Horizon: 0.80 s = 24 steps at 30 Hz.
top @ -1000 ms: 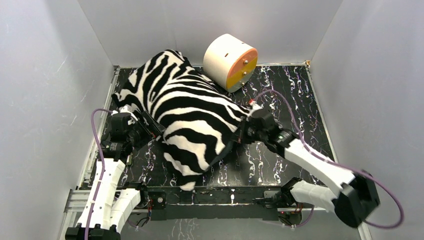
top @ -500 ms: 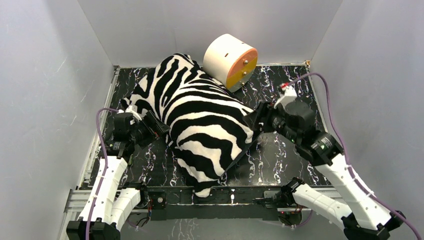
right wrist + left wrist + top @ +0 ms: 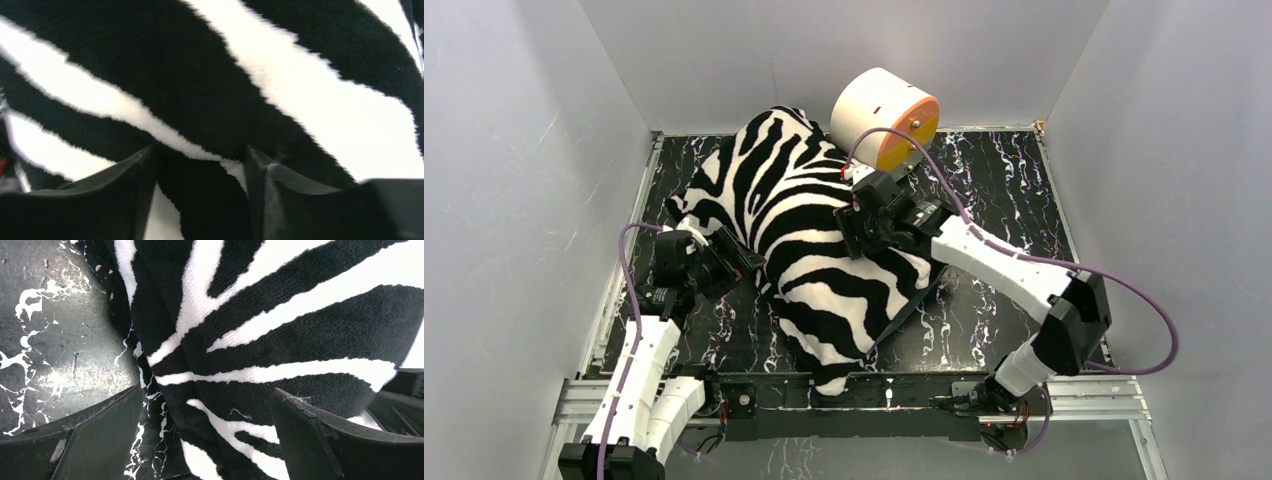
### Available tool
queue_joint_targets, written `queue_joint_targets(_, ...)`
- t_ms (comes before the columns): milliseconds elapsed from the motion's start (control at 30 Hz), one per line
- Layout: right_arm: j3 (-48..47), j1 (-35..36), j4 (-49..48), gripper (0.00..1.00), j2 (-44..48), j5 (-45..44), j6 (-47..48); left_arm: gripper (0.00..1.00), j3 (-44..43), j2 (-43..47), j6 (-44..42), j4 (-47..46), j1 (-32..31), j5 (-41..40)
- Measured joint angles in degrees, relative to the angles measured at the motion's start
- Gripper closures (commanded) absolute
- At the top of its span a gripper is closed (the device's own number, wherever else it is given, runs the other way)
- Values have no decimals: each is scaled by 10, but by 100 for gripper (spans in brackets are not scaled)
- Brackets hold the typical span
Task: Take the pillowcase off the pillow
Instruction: Move the pillow to the center of the board, then turn over the pillow at the center of the board.
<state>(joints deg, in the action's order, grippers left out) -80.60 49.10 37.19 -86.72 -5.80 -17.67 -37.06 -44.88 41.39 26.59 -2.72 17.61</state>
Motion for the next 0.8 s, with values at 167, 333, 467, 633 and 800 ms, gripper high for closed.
queue_joint_targets(167,59,4,-47,61,-28,-70,-3,2,6,3,3,-5,0,-1)
queue_joint_targets(333,168,1,-166,77,35,-66,-33,2,61,7,8,-35,0,13)
queue_joint_targets(467,234,-8,-239,75,80,-40,-64,2,125,7,32,-99,0,58)
queue_joint_targets(633,271,-17,-290,64,93,-10,-99,2,205,-14,86,-232,0,127)
queue_joint_targets(800,273,-23,-298,44,91,18,-111,54,230,-80,126,-364,-5,179)
